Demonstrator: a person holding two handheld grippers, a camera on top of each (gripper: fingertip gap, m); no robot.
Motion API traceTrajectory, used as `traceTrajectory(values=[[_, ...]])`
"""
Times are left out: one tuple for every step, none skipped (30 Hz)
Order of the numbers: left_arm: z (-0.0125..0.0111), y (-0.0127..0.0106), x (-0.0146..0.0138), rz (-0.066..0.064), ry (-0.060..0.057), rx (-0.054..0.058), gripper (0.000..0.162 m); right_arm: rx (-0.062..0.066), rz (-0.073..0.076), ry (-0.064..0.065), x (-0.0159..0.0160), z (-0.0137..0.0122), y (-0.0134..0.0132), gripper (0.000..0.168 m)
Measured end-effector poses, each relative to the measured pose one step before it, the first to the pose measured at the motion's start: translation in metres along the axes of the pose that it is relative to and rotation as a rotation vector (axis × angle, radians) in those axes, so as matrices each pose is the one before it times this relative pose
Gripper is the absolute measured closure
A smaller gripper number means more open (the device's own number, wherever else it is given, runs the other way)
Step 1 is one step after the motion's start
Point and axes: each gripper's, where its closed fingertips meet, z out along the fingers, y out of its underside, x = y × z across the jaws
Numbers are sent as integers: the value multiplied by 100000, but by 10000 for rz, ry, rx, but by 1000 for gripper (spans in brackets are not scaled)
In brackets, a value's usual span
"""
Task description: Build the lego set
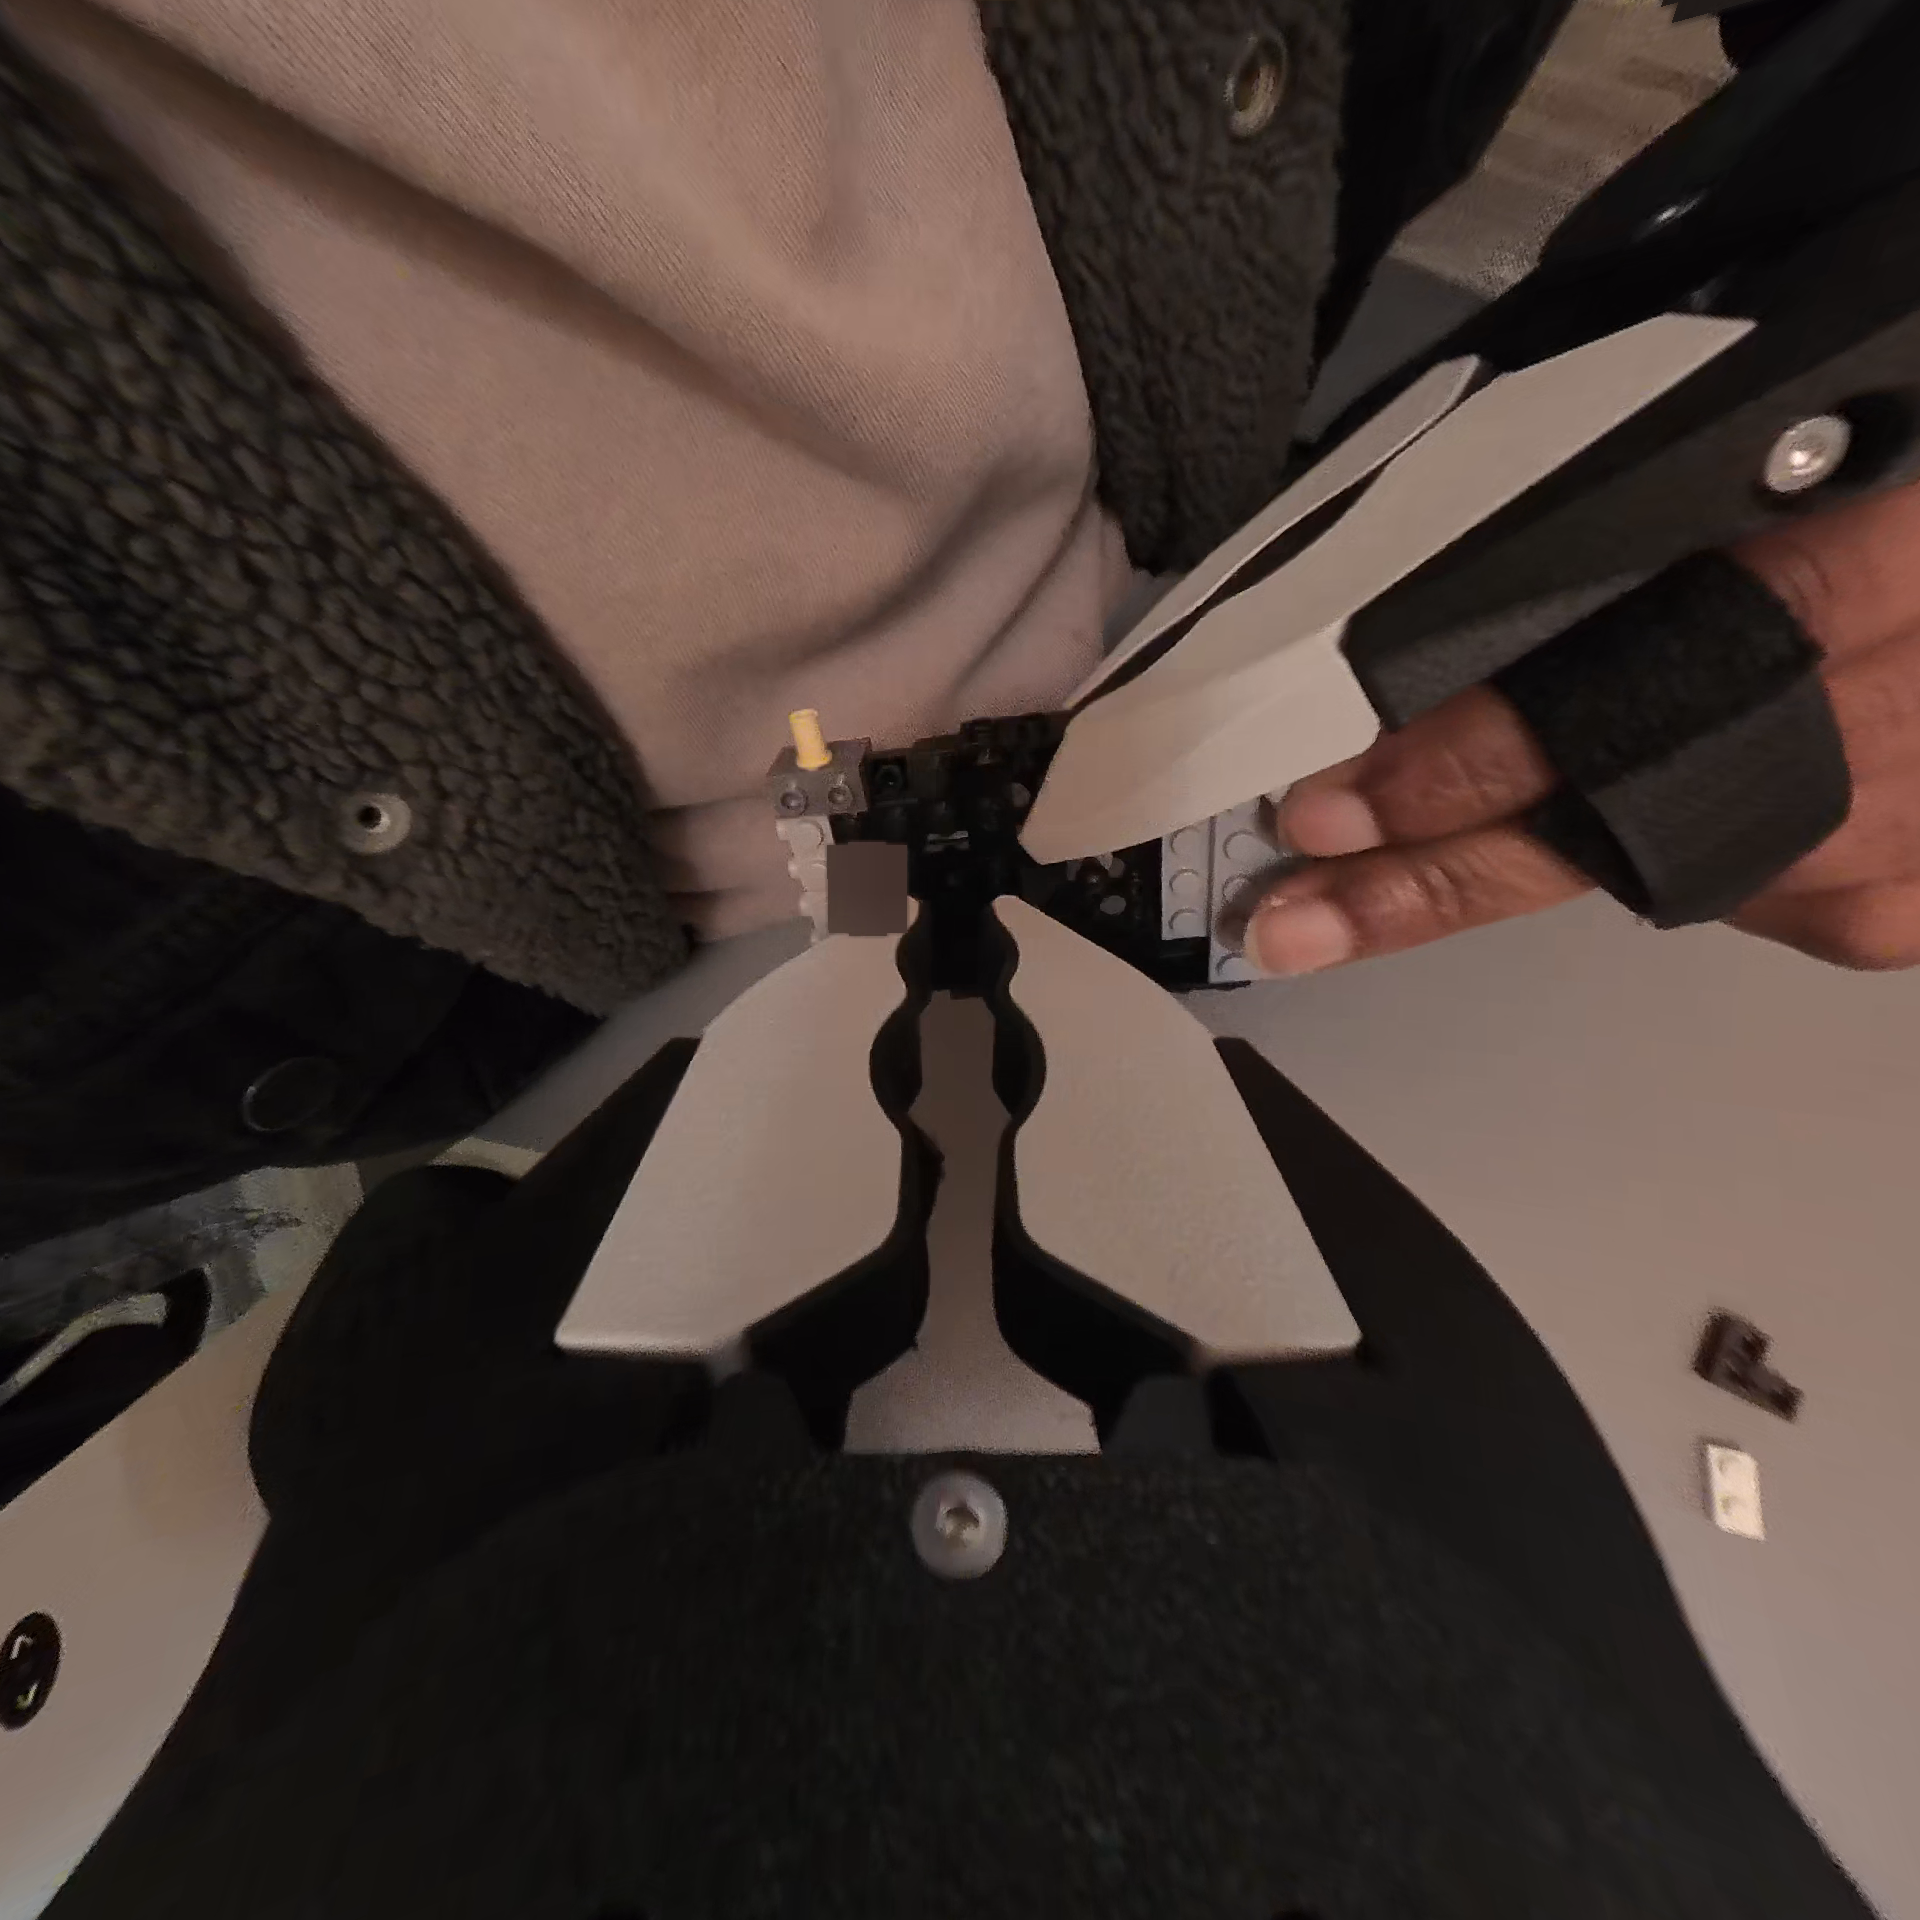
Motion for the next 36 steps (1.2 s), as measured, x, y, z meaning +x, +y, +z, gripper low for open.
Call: traceTrajectory(values=[[2,-198,13,-165,25,166,151,187,8,-139,-149,62,-193,161],[-33,-216,25,-186,28,196,150,186,-24,-111,-144,42,-223,161],[-23,-206,42,-153,47,202,150,192,-29,-103,-134,77,-241,161],[5,-218,81,-121,58,182,150,185,-16,-138,-161,109,-218,162],[72,-174,107,-86,56,133,150,89,-22,-172,-160,126,-139,162],[85,-141,117,-47,52,96,150,39,7,-173,-170,118,-107,163],[90,-47,101,-63,54,39,150,72,9,-167,-145,79,-120,164],[58,9,156,-56,100,-5,150,111,-3,-109,-105,69,-104,164],[125,359,324,-17,183,-254,151,341,40,-130,-106,-13,-331,168],[275,787,238,176,27,-521,151,787,53,-46,23,-365,-976,168],[149,-32,192,61,-36,101,151,-46,-85,233,315,-245,168,168],[-153,-656,-171,-258,-96,460,151,-676,-134,355,411,-46,1156,168],[-281,-276,-386,-111,-125,129,151,133,117,27,-21,-107,164,168],[-282,307,-433,227,-182,-239,151,326,133,73,-23,-296,-106,168],[-232,311,-277,122,-100,-177,151,119,-9,465,460,-446,27,168],[-190,8,-143,-159,-10,86,151,211,-51,449,430,-470,-308,168],[-130,-6,-64,-203,36,115,151,147,-107,202,43,-282,-445,168],[-65,98,-33,-146,45,60,151,31,-217,86,-151,-80,-395,168],[-49,6,-74,-127,19,110,151,-140,-211,41,-120,12,-79,168],[-27,-112,-74,-143,45,153,151,-197,-102,3,-4,77,113,168],[-22,-189,-2,-148,110,169,151,-115,-31,-53,28,125,95,168],[-39,-200,-42,-140,100,157,151,-31,-6,-121,-51,146,-15,167],[-80,-211,-130,-118,45,161,151,-30,-4,-153,-120,179,-27,166],[-55,-151,40,-138,155,122,151,4,25,-130,-89,163,-92,167],[-14,-145,76,-119,128,120,151,21,-6,-124,-59,98,-132,166],[30,-127,55,-94,76,117,151,18,2,-121,-90,67,-129,165],[-6,-141,30,-99,52,114,151,31,3,-84,-59,17,-145,165],[-25,-121,16,-102,46,101,151,58,-6,-51,-35,-5,-164,164],[-50,-137,-8,-89,39,100,151,76,14,-70,-82,-11,-177,165],[-42,-77,-9,-51,30,62,151,39,4,-59,-48,-9,-123,165],[-11,-50,-10,-21,24,34,151,26,2,-59,-13,-29,-65,165],[-1,-60,-31,-17,20,37,151,41,47,-94,-30,-29,-54,165],[22,-70,-2,-15,33,28,151,66,57,-97,-21,-33,-61,165],[30,-7,9,-7,46,-17,151,16,51,-76,-7,-20,20,164],[38,46,5,54,27,-56,151,-25,34,-84,-53,10,50,162],[5,79,-19,33,11,-74,151,15,28,-204,-265,18,-55,158]])
